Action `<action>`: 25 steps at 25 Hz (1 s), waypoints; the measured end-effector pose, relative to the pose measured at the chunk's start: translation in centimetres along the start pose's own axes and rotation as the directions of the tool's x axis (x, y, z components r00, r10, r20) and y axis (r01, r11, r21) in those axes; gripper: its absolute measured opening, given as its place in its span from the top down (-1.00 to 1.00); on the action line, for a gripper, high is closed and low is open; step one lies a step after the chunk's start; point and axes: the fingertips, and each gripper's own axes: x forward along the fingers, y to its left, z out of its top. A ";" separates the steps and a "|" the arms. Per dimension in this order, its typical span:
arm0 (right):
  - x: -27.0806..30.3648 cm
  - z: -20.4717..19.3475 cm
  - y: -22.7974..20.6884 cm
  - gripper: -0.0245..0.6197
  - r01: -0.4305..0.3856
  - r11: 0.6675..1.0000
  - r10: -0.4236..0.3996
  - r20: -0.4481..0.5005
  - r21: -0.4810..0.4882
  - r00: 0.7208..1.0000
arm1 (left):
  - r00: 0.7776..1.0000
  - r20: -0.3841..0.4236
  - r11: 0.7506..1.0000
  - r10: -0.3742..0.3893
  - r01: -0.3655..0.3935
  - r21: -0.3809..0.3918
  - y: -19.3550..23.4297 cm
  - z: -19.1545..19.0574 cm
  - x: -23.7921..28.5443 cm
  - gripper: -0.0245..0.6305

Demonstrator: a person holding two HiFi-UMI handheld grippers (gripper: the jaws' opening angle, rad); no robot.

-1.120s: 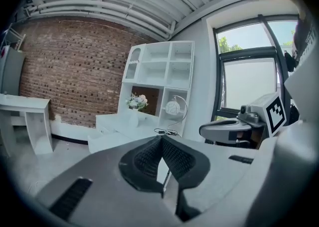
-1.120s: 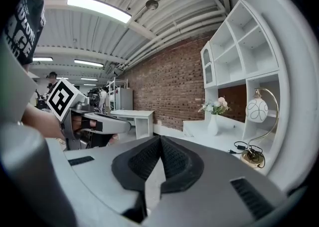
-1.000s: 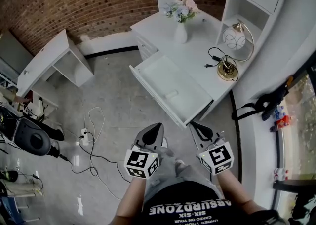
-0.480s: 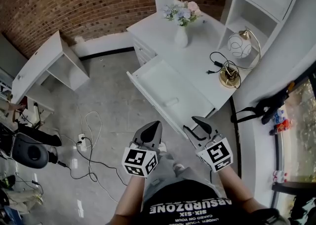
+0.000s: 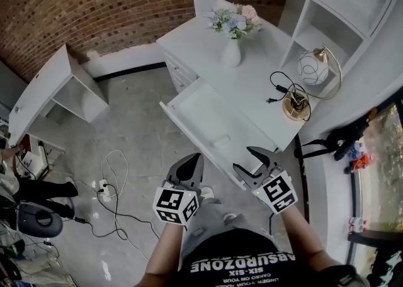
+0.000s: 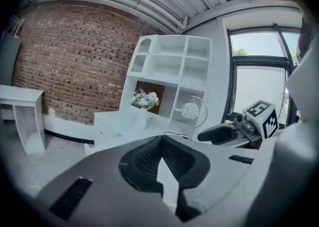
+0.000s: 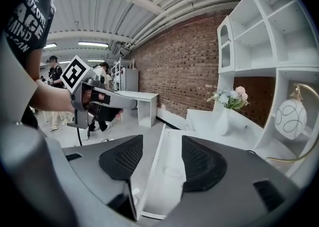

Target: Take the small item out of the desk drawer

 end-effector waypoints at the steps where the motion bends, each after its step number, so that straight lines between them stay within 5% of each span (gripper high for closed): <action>1: 0.5 -0.1 -0.2 0.24 -0.006 1.000 0.006 -0.011 -0.006 1.000 | 1.000 -0.002 1.000 -0.003 0.003 0.000 0.5 0.1 0.3 0.91; 25: 11.9 -4.1 -0.3 0.24 -0.120 0.983 0.077 -0.283 -0.136 0.956 | 0.996 -0.065 0.997 -0.061 0.064 0.032 10.6 0.9 3.4 0.91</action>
